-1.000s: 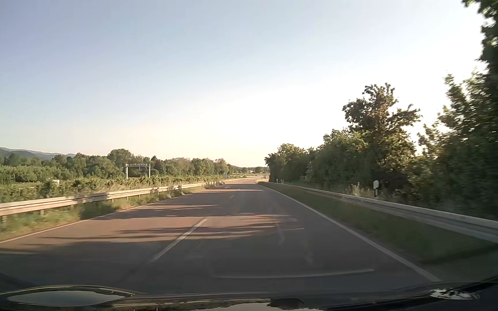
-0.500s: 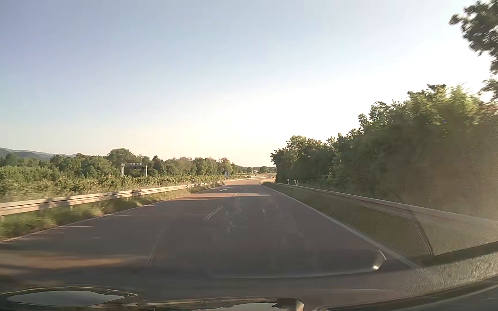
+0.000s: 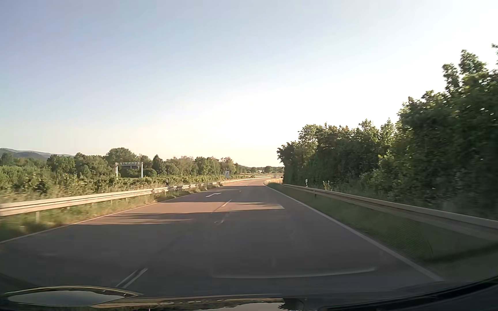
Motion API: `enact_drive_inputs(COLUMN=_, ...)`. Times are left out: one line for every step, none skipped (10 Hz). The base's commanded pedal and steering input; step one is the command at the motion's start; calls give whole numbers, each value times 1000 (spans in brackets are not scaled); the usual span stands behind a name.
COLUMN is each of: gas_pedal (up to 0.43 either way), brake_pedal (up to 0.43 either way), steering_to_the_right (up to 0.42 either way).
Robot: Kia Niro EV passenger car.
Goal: Follow the waypoints while adhering to traffic rules and regulations
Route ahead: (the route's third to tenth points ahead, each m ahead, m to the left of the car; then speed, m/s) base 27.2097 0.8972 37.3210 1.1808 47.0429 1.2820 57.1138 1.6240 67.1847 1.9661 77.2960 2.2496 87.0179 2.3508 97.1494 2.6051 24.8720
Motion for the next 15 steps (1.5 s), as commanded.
enact_drive_inputs(gas_pedal=189, brake_pedal=0, steering_to_the_right=-6)
enact_drive_inputs(gas_pedal=189, brake_pedal=0, steering_to_the_right=-5)
enact_drive_inputs(gas_pedal=189, brake_pedal=0, steering_to_the_right=-4)
enact_drive_inputs(gas_pedal=189, brake_pedal=0, steering_to_the_right=-4)
enact_drive_inputs(gas_pedal=189, brake_pedal=0, steering_to_the_right=-4)
enact_drive_inputs(gas_pedal=189, brake_pedal=0, steering_to_the_right=-4)
enact_drive_inputs(gas_pedal=189, brake_pedal=0, steering_to_the_right=-4)
enact_drive_inputs(gas_pedal=189, brake_pedal=0, steering_to_the_right=-4)
enact_drive_inputs(gas_pedal=189, brake_pedal=0, steering_to_the_right=-4)
enact_drive_inputs(gas_pedal=189, brake_pedal=0, steering_to_the_right=-4)
enact_drive_inputs(gas_pedal=189, brake_pedal=0, steering_to_the_right=-3)
enact_drive_inputs(gas_pedal=189, brake_pedal=0, steering_to_the_right=-3)
enact_drive_inputs(gas_pedal=189, brake_pedal=0, steering_to_the_right=-3)
enact_drive_inputs(gas_pedal=189, brake_pedal=0, steering_to_the_right=-3)
enact_drive_inputs(gas_pedal=189, brake_pedal=0, steering_to_the_right=0)
